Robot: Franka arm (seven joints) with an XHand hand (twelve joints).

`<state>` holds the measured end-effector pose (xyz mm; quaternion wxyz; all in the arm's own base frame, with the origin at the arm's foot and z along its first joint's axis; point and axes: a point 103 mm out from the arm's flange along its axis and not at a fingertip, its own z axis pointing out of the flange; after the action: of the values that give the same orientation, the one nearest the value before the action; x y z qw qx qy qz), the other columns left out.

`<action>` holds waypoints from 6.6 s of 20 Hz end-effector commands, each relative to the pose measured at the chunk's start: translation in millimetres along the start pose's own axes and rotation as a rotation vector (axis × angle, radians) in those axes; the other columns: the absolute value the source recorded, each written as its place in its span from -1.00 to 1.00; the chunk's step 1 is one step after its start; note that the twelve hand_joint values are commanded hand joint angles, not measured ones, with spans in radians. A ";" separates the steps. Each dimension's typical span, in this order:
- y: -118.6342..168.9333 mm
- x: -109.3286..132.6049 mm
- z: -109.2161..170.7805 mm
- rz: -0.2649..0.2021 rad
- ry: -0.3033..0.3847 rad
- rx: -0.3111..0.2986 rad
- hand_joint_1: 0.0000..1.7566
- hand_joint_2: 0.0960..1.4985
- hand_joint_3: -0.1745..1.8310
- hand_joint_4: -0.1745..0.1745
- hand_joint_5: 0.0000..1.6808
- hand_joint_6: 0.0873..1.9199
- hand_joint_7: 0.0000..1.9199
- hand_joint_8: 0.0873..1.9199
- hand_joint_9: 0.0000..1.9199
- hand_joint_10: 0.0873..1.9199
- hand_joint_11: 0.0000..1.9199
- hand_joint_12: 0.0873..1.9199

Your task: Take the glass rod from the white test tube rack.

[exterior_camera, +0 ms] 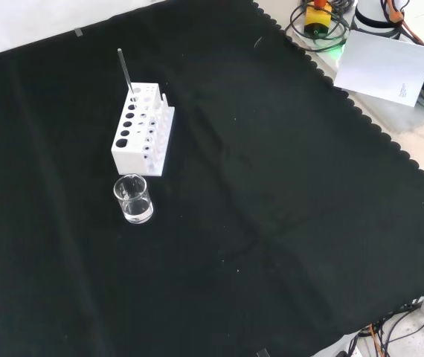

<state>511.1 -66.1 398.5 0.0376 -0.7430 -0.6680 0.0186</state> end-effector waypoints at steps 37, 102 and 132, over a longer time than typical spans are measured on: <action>67.7 -30.4 105.5 -0.022 0.002 0.011 -0.29 0.15 -0.36 -1.00 -0.67 -0.05 -0.29 0.12 -0.06 0.11 -0.26 0.37; 48.3 -24.9 110.0 0.041 0.148 -0.253 0.46 -0.07 -0.08 -1.00 0.14 -0.04 0.12 0.37 0.70 0.04 0.78 -0.19; -9.7 21.4 32.6 0.011 0.107 -0.280 0.47 -0.13 -0.04 -1.00 0.18 -0.08 0.15 0.33 0.68 0.01 0.75 -0.21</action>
<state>505.6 -48.7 366.9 -0.0325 -0.7509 -0.6499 -0.1128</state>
